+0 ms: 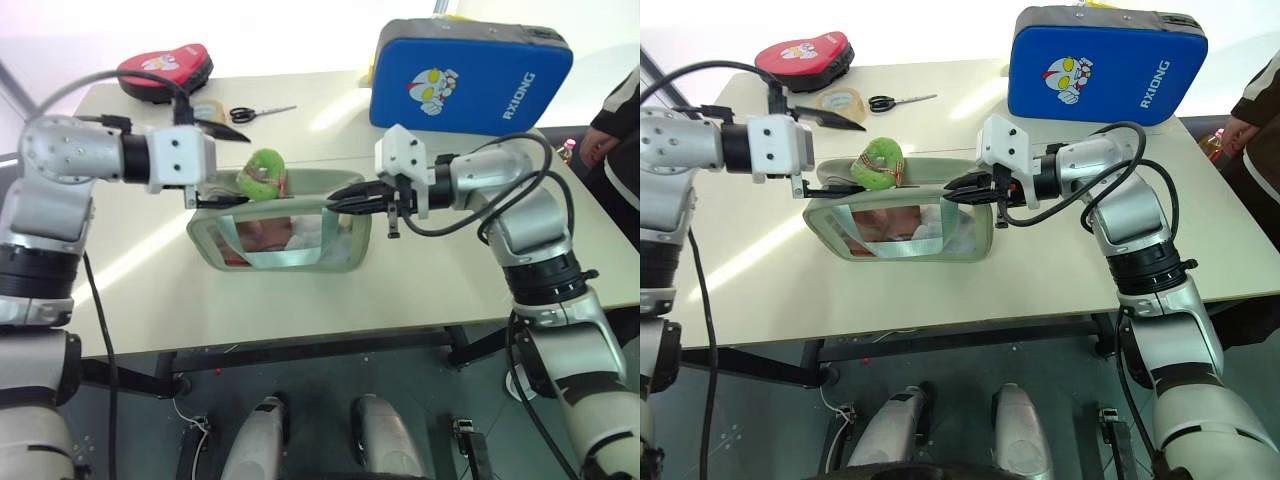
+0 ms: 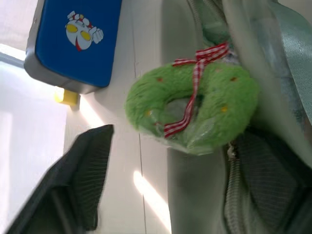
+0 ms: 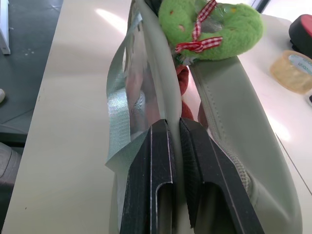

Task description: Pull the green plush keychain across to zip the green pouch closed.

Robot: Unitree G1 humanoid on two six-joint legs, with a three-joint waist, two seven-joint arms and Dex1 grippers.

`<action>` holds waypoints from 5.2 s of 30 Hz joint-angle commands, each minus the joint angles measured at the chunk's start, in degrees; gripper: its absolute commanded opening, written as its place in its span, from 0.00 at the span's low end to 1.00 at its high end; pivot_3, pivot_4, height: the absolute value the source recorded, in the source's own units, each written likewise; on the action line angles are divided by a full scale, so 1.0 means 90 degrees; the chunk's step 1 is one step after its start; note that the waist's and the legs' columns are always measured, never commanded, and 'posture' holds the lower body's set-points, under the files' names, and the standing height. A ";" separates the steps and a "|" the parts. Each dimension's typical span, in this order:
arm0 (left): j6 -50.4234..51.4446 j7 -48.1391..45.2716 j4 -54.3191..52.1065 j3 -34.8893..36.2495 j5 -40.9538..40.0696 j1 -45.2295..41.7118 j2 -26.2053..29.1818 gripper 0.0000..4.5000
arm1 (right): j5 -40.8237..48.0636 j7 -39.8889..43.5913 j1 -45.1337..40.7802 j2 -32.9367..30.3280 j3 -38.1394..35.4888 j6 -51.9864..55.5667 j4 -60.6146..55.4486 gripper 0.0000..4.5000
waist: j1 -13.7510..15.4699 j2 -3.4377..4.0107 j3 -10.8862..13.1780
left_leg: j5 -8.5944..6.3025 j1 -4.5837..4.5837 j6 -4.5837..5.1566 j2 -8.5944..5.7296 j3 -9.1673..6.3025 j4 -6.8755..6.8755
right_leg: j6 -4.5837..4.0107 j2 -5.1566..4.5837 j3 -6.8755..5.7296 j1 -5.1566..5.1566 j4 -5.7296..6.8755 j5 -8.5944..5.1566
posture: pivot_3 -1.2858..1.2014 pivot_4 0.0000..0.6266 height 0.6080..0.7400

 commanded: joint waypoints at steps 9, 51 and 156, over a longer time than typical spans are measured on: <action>0.3053 0.0009 -0.0513 0.1317 -0.1319 0.0093 0.0880 0.98 | 0.0044 0.0016 -0.0177 -0.0010 -0.0056 -0.0143 0.0064 0.00 | 0.0000 0.0000 0.0000 | 0.0000 0.0001 0.0000 0.0000 -0.0001 0.0001 | 0.0001 0.0001 -0.0001 0.0001 0.0002 -0.0001 | 0.52 0.24 1.00; 0.4657 0.1625 -0.2534 0.2106 -0.2210 0.2861 0.0333 0.00 | 0.0421 0.0197 -0.0684 -0.0074 -0.0260 0.0470 0.0117 0.78 | 0.0023 0.0002 0.0001 | -0.0001 0.0003 -0.0002 0.0005 -0.0004 -0.0003 | -0.0004 0.0002 0.0002 -0.0001 -0.0003 0.0000 | 0.52 0.24 1.00; 0.4284 0.1626 -0.2492 0.1657 -0.2076 0.2812 0.0220 0.00 | -0.1121 -0.3767 0.1427 0.0300 -0.0550 0.0472 0.1656 0.01 | 0.0028 0.0002 0.0000 | -0.0001 0.0004 -0.0001 0.0012 0.0005 -0.0010 | -0.0010 0.0009 0.0007 0.0000 -0.0014 0.0004 | 0.52 0.24 1.00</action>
